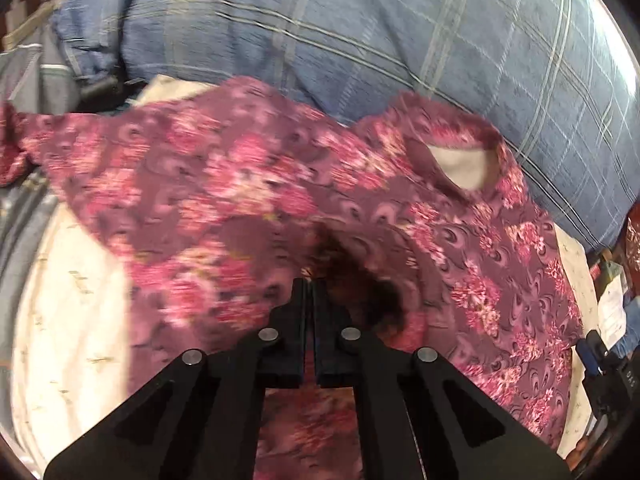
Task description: Fold small clothes
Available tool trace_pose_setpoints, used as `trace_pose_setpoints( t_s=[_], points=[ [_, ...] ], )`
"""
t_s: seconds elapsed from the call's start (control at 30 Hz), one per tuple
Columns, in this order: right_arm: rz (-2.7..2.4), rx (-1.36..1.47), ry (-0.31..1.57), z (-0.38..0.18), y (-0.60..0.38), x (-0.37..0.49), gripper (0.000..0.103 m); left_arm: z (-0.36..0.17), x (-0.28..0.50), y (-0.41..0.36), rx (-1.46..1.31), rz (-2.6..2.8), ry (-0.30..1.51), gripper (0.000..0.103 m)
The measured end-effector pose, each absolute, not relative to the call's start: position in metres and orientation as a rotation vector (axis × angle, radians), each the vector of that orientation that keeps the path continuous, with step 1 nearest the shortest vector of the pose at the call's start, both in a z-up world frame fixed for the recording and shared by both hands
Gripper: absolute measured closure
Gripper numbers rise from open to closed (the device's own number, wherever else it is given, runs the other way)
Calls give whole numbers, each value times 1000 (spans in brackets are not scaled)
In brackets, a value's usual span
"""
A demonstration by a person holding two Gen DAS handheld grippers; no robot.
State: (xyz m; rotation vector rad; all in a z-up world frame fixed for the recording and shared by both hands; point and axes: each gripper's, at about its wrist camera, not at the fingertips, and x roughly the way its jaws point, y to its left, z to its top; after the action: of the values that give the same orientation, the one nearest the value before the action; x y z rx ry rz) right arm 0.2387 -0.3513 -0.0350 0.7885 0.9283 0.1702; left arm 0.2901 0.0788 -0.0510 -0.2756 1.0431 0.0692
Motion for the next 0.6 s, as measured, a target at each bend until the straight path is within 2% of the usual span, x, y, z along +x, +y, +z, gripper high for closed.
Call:
trace_pose_setpoints(
  t_s=[0.1,0.23,0.27,0.33,0.37,0.4,0.6],
  points=[
    [160,825,927,-43,-357,236,71,-52,277,92,-218,136,1060,102],
    [156,845,915,-45,-362,238,71,-51,266,110,-386,30,1078,101],
    [159,852,911,-45,-362,238,70,-47,266,107,-381,8,1072,97],
    [166,865,908,-46,-360,236,66,-37,270,98,-363,-39,1055,74],
    [173,871,907,-47,-360,234,65,-32,273,91,-356,-62,1050,51],
    [178,874,909,-48,-359,233,65,-31,279,83,-348,-72,1047,42],
    [177,902,929,-58,-364,227,65,-49,318,65,-322,-72,1172,41]
  ],
)
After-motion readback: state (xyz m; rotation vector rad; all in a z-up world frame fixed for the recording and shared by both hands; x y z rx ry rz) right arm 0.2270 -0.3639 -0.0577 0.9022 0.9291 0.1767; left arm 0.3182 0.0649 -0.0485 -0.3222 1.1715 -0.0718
